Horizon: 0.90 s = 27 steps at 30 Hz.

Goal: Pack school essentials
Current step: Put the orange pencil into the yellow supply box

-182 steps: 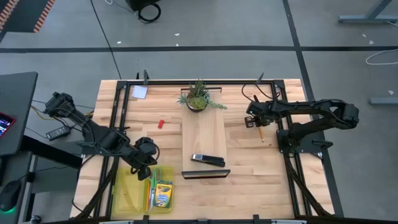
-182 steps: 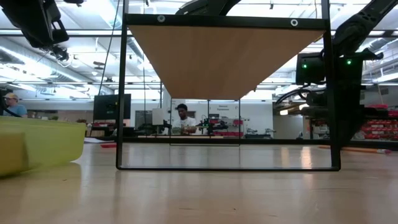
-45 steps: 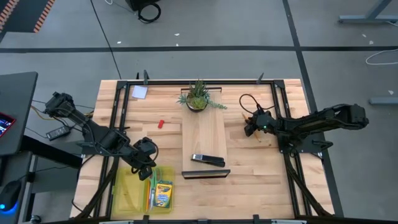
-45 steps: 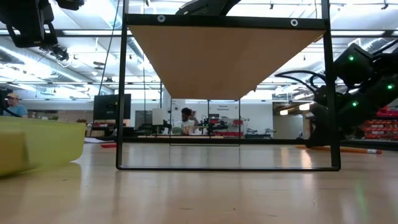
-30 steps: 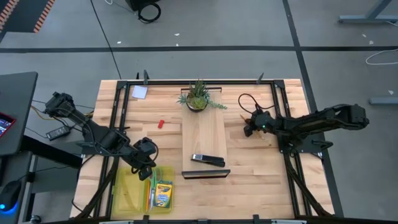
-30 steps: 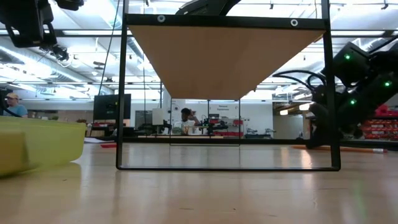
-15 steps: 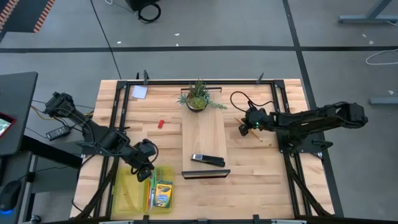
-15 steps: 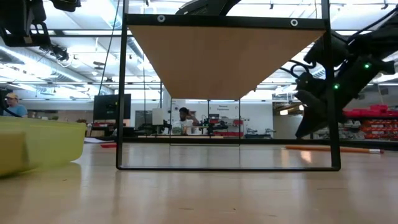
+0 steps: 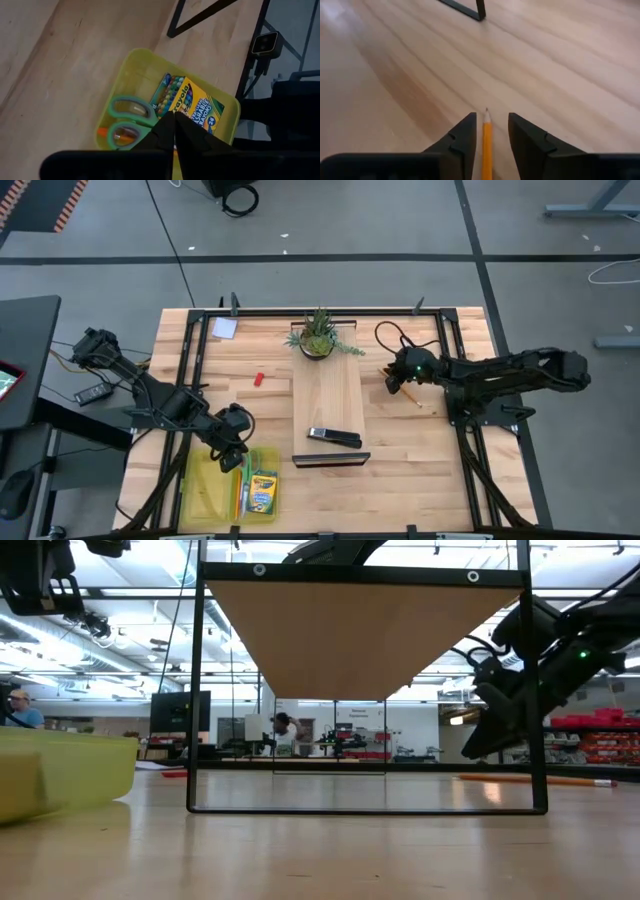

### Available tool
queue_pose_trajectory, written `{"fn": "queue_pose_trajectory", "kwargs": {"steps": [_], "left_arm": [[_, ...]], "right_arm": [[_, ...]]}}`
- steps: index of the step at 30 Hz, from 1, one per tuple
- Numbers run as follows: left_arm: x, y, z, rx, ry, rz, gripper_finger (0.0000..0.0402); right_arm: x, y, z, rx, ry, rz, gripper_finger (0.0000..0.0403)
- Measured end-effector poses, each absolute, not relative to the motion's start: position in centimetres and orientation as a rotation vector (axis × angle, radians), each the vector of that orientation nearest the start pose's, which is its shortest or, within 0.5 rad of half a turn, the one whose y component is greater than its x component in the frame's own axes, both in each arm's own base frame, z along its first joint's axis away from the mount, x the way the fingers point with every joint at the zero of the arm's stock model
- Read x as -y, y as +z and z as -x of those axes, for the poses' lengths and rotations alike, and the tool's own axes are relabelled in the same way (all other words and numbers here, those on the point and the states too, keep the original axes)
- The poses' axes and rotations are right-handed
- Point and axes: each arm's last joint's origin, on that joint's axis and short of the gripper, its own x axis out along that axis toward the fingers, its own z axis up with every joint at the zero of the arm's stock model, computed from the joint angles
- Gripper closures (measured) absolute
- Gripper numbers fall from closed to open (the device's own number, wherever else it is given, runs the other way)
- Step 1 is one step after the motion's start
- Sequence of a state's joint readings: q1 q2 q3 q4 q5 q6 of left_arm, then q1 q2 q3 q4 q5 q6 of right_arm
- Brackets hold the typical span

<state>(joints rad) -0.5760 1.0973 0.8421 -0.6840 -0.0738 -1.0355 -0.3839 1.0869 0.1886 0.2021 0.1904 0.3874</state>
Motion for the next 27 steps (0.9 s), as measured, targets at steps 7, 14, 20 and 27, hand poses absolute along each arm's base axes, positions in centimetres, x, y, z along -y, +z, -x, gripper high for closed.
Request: {"fn": "queue_pose_trajectory", "kwargs": {"steps": [7, 14, 20, 27], "left_arm": [[11.2, 25.7, -17.6, -1.025, 0.043, 0.644, 0.0383], [11.2, 25.7, -17.6, -1.025, 0.043, 0.644, 0.0388], [11.2, 25.7, -17.6, -1.026, 0.047, 0.65, 0.0382], [11.2, 25.7, -17.6, -1.026, 0.057, 0.668, 0.0391]], "right_arm": [[8.5, 11.4, -15.9, -0.589, -0.621, -0.421, 0.0285], [8.8, 10.0, -16.5, -0.628, -0.568, -0.437, 0.0285], [8.9, 9.2, -16.8, -0.654, -0.568, -0.408, 0.0286], [9.0, 8.8, -16.8, -0.68, -0.57, -0.402, 0.0341]]}}
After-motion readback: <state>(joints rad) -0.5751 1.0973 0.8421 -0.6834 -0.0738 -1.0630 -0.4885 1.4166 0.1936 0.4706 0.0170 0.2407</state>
